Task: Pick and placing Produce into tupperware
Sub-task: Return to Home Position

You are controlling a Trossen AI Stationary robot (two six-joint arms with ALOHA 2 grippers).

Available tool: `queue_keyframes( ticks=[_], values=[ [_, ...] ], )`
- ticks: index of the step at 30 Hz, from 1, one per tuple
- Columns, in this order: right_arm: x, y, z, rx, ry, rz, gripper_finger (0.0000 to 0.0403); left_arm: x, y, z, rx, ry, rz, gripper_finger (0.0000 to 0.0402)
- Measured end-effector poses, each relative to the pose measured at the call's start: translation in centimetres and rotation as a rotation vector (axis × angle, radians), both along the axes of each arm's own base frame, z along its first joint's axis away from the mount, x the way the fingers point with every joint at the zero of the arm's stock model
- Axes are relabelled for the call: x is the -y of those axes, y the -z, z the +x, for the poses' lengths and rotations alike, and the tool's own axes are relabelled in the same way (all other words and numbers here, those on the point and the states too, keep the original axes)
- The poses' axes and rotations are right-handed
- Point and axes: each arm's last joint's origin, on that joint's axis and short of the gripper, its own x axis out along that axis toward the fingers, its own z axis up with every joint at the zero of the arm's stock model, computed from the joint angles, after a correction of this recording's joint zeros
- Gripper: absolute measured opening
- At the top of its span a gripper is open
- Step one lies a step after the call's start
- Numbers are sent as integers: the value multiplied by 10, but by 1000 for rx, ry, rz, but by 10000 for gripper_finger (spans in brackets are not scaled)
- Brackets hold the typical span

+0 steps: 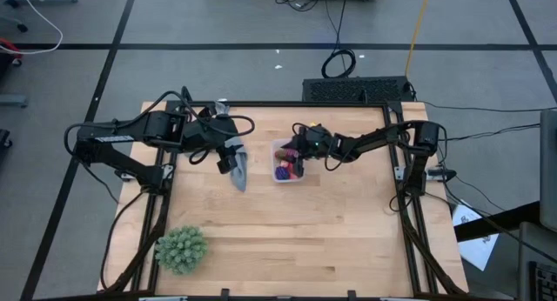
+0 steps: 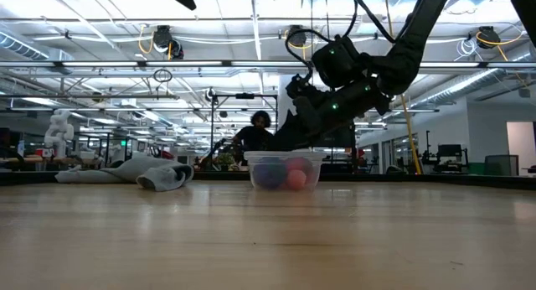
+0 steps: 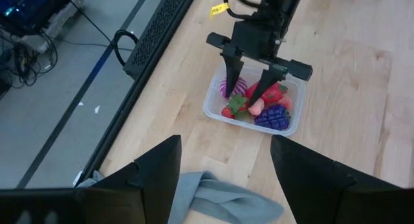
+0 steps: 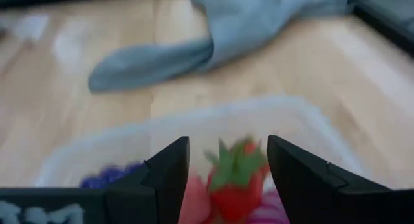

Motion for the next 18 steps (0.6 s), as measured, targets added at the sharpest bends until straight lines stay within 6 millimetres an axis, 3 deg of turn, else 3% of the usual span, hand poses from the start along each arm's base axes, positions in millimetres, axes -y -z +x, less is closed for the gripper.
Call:
queue_keyframes(
  ticks=[9, 14, 18],
  values=[
    [-4, -28, 5, 182, -19, -68, 201, -1, 0, 0, -5, -6, 13, 244],
    [-30, -71, -2, 255, -117, -167, 201, -2, 0, -1, -30, 3, 69, 244],
    [-57, -111, -25, 234, -192, -219, 199, -2, 2, -4, -61, -8, 60, 244]
  ],
)
